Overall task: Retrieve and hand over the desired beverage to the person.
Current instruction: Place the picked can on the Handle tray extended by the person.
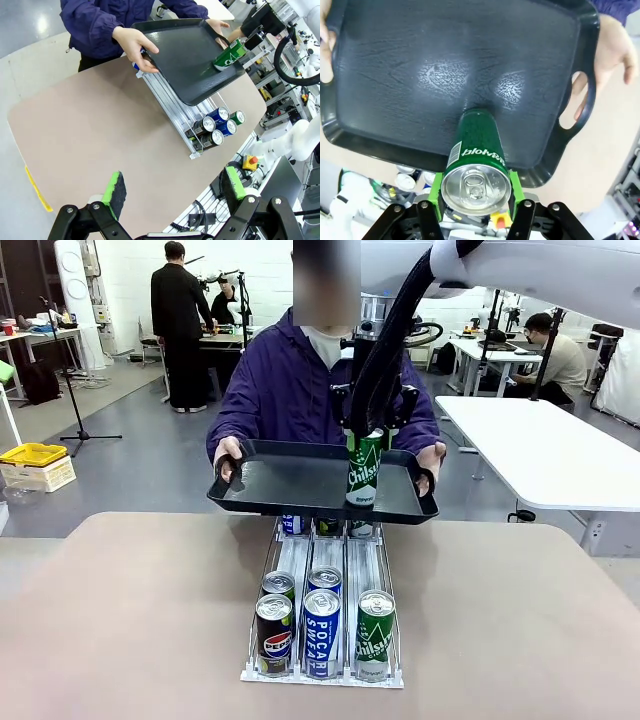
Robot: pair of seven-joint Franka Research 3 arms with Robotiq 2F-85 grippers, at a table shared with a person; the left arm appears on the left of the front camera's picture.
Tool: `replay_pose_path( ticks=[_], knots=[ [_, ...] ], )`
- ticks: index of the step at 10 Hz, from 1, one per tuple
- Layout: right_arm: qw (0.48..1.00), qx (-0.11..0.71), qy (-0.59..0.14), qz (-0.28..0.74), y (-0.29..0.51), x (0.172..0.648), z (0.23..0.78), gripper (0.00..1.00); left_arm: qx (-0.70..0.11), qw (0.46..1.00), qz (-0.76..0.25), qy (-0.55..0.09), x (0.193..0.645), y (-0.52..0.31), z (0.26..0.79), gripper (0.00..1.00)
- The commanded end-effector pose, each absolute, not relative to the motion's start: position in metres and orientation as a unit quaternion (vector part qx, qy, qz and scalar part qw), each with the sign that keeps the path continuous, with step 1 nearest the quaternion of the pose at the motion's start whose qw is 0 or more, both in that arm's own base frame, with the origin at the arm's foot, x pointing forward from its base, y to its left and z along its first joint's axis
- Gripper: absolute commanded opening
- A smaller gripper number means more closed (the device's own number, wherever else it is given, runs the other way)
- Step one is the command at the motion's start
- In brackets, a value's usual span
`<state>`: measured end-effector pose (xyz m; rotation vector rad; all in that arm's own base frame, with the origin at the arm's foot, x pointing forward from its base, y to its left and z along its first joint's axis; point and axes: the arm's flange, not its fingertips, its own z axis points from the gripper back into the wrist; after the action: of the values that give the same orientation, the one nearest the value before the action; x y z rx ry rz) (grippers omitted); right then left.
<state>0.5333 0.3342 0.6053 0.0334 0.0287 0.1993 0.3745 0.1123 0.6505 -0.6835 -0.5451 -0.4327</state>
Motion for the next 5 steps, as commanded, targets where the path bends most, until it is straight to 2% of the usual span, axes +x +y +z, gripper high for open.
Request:
replay_pose_path(
  ticks=[1, 5],
  knots=[
    [0.993, 0.009, 0.016, 0.114, 0.3419, 0.5392, 0.6198, 1.0, -0.335, 0.878, -0.214, -0.267, 0.3744, 0.1125, 0.6513, 1.0],
    [0.993, 0.006, 0.018, 0.119, 0.3419, 0.5384, 0.6195, 1.0, -0.335, 0.878, -0.214, -0.267, 0.3744, 0.1125, 0.6513, 1.0]
  ],
)
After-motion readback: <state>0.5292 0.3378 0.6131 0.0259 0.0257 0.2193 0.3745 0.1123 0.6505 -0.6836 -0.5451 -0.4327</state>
